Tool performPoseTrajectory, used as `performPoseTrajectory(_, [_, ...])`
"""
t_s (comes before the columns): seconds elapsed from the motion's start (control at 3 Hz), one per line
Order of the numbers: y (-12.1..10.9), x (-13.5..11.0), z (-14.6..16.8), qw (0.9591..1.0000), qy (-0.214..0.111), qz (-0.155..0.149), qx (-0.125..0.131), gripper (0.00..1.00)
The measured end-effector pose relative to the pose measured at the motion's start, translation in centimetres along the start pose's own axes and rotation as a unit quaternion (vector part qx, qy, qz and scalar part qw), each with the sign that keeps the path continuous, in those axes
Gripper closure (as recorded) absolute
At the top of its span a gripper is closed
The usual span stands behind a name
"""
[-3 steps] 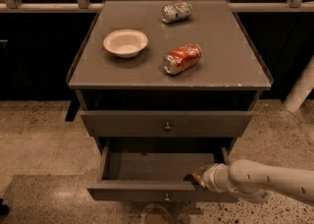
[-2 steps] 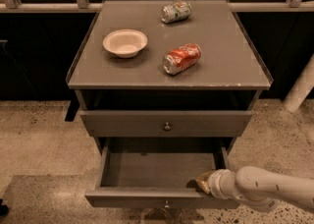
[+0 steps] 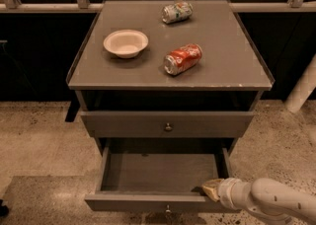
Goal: Open middle drawer
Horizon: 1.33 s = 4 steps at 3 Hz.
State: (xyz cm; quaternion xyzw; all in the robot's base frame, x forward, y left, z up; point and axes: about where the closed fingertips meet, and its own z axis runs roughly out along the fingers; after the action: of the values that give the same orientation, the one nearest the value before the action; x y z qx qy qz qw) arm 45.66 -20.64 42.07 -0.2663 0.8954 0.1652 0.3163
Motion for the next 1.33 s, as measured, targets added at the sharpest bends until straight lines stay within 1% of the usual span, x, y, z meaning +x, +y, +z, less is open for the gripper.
performPoseTrajectory(0.33, [0.2,-1.3,-0.8,0.9995,-0.028,-0.012,0.002,0.58])
performPoseTrajectory(0.67, [0.8,-4.5,-3.9,0.9963,-0.077,-0.037,0.01,0.35])
performPoseTrajectory(1.0, [0.9,-4.8,-4.5,0.9956,-0.087,-0.033,0.013,0.12])
performPoseTrajectory(1.33, [0.9,-4.8,-4.5,0.9956,-0.087,-0.033,0.013,0.0])
